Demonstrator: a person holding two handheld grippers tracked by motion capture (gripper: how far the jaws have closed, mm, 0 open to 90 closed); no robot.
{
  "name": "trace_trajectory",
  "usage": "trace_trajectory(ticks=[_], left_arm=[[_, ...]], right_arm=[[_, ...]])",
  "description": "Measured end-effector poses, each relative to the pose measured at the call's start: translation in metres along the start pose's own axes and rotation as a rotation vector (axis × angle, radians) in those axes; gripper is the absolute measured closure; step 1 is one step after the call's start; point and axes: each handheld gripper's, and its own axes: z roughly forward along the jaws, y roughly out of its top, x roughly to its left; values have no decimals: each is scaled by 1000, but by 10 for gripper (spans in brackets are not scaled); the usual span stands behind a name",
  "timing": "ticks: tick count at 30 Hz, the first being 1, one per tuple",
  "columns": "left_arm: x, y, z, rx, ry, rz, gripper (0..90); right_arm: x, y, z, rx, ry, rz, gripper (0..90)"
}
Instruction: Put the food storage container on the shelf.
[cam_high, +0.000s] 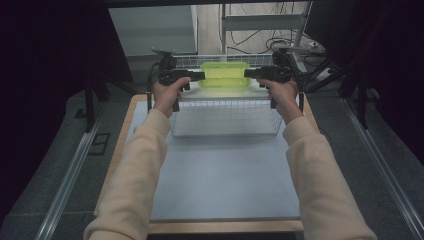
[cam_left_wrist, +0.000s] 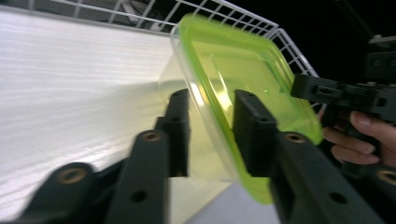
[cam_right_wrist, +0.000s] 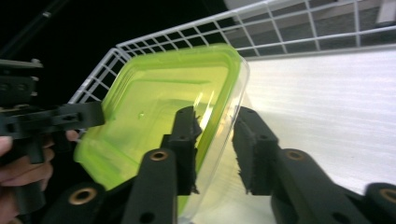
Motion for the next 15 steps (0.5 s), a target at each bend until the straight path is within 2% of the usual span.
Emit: trace_trajectory(ticks=[1,3,8,13,14,15], left_arm=[[1,0,0,-5,1,-6,559],[2,0,0,-8,-2,-1,518],[1,0,-4,-27,19,10,351],[-3,-1,-12,-33,13,39,263],[-8,-4,-19,-56,5,53,261],[-8,-4,-19,-56,5,53,258]], right_arm=[[0,0,1,1,-16,-16,622],[1,-2,2,-6,-36,-43,582],[3,-3,-2,-34,-47,-78,498],[8,-4,-11,-62,-42,-101,442],[11,-7,-18,-86,-33,-128,426],[12,-8,-21,-89,-30,-144,426]])
